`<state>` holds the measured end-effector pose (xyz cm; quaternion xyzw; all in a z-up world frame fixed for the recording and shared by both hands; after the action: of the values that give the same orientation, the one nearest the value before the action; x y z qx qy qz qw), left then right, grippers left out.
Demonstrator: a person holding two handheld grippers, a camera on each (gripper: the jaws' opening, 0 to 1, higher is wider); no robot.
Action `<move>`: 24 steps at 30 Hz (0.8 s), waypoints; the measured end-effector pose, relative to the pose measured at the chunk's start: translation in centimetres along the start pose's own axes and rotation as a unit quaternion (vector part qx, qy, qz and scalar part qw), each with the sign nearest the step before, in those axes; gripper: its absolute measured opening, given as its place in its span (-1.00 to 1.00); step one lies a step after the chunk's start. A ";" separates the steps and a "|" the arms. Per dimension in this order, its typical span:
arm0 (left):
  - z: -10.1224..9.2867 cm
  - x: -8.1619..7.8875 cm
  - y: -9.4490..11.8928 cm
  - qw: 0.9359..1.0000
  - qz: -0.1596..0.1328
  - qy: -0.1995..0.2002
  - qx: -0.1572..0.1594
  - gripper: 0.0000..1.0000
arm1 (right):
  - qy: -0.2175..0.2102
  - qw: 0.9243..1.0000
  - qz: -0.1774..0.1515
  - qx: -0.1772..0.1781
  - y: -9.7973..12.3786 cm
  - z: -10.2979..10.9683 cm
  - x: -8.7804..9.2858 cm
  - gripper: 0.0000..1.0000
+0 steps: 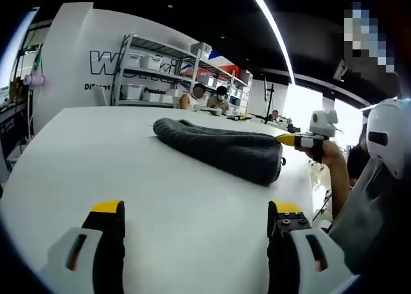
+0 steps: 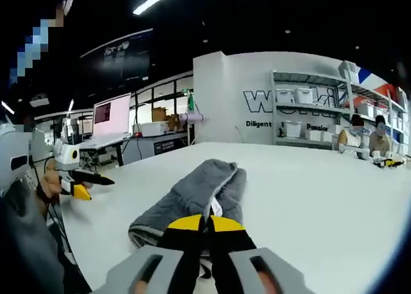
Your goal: Fold the towel on the table until its edges align and the towel forms a compact rectangular stack.
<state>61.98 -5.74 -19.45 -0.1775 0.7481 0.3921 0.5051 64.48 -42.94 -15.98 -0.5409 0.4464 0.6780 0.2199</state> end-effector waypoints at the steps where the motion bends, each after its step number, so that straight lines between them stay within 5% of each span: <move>1: 0.0 0.0 -0.1 1.000 0.000 0.000 0.001 0.94 | -0.004 1.000 0.022 0.000 -0.4 -0.2 0.8 -0.93; 16: -0.2 -0.1 0.1 1.000 0.001 -0.002 -0.001 0.94 | 0.016 0.997 0.069 0.015 -1.9 -0.6 2.8 -0.83; 24: -0.2 -0.1 0.2 1.000 0.000 -0.003 -0.001 0.94 | 0.063 0.996 0.037 0.050 0.1 -1.3 2.1 -0.65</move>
<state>61.75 -5.80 -19.29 -0.1769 0.7465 0.3932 0.5068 64.45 -44.48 -17.92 -0.5542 0.5125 0.6271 0.1922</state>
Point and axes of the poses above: the point that each gripper's makers call its tool centre point, and the gripper's own axes: y roughly backward along the fingers, z roughly to its left, x roughly out of its underside, the point moved 8 cm from there along y, roughly backward along the fingers, and after that the axes turned 7 degrees about z, right-handed, at the moved point
